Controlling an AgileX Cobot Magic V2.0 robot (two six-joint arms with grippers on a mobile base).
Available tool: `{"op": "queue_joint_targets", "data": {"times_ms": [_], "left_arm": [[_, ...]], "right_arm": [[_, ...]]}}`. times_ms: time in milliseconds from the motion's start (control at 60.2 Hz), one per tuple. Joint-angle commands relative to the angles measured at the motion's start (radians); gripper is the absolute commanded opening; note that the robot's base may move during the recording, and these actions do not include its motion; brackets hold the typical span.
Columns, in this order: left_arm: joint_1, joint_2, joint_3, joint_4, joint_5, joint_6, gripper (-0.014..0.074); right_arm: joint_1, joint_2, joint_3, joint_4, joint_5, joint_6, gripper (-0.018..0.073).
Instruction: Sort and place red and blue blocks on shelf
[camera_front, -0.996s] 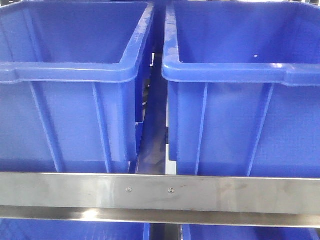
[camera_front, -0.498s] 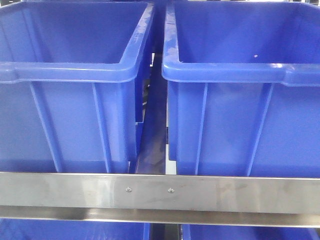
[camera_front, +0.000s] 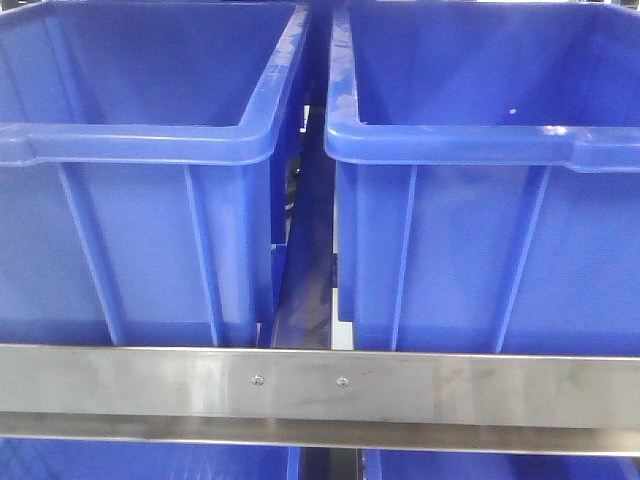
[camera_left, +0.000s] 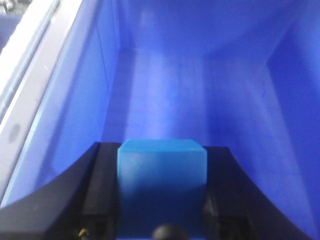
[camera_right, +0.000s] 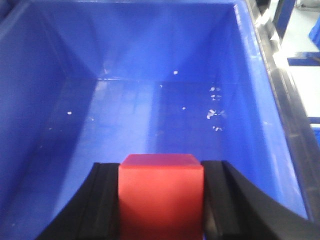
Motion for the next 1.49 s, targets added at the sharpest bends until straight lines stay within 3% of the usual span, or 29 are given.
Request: {"op": "queue_joint_targets", "data": {"times_ms": [0,116,199,448,515,581,631,697,730,780,863,1129,1478], "left_arm": [[-0.005,-0.012,-0.043,-0.001,-0.109,0.0,0.0248],[-0.005,-0.012,-0.043,-0.001,-0.146,0.0,0.0437],[-0.005,-0.012,-0.043,-0.001,-0.155,0.0,0.0558],[-0.005,-0.007,-0.043,-0.001,-0.131,0.0,0.0579],[-0.005,-0.007,-0.043,-0.008,-0.131,-0.003,0.0565],[-0.005,-0.007,-0.043,-0.042,-0.129,-0.003,0.0486],[-0.005,-0.011,-0.043,-0.063,-0.123,-0.003,0.0377],[-0.005,-0.015,-0.043,-0.071,-0.092,-0.003,0.0146],[-0.005,-0.019,-0.043,-0.06,-0.069,0.003,0.0119],[-0.005,-0.028,-0.041,-0.045,-0.044,0.003,0.0165],[-0.005,-0.053,-0.019,-0.038,-0.006,0.003,0.0155],[-0.005,-0.276,0.178,-0.035,-0.005,0.003,0.0148],[-0.005,-0.608,0.412,0.012,0.0,0.003,0.0148]], "right_arm": [[-0.003,-0.009,-0.04,-0.007,-0.097,-0.005,0.0344],[-0.003,-0.007,-0.04,-0.007,-0.097,-0.005,0.0566],[-0.003,-0.007,-0.04,-0.007,-0.097,-0.005,0.0594],[-0.003,-0.007,-0.04,-0.007,-0.097,-0.005,0.0593],[-0.003,-0.007,-0.04,-0.007,-0.097,-0.005,0.0574],[-0.003,-0.007,-0.04,-0.007,-0.097,-0.005,0.0505],[-0.003,-0.007,-0.04,-0.005,-0.094,-0.005,0.0396],[-0.003,-0.017,-0.04,0.008,-0.077,-0.005,0.0134],[-0.003,-0.023,-0.04,0.012,-0.068,-0.004,0.0022],[-0.003,-0.037,-0.04,0.019,-0.061,-0.004,0.0087],[-0.003,-0.069,-0.04,0.019,-0.04,-0.004,0.0055],[-0.003,-0.244,0.006,0.027,0.064,-0.004,0.0067],[-0.003,-0.555,0.31,0.031,0.096,-0.004,0.0067]]}}
